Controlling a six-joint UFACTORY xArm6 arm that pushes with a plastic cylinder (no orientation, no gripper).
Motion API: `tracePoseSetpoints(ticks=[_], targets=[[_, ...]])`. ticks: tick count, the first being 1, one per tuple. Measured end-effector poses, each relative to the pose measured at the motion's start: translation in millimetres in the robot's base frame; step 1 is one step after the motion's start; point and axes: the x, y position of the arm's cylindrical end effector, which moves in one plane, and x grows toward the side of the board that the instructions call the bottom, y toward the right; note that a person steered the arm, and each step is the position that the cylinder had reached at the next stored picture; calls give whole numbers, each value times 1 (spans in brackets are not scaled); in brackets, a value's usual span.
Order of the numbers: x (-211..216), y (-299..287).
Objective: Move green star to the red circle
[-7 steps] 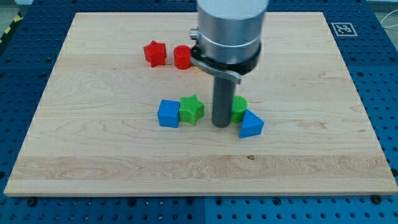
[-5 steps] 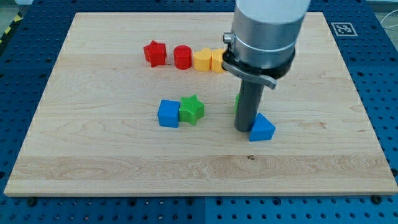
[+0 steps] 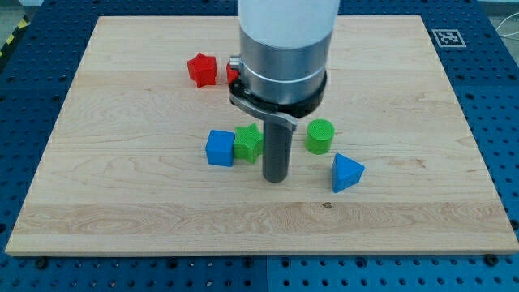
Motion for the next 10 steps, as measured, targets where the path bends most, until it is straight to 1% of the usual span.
tracePoseSetpoints(ticks=[3,5,6,8,9,10], targets=[[-42,-63],[-88,-73],[-77,-55],[-43,11],[-40,38],[-42,41]])
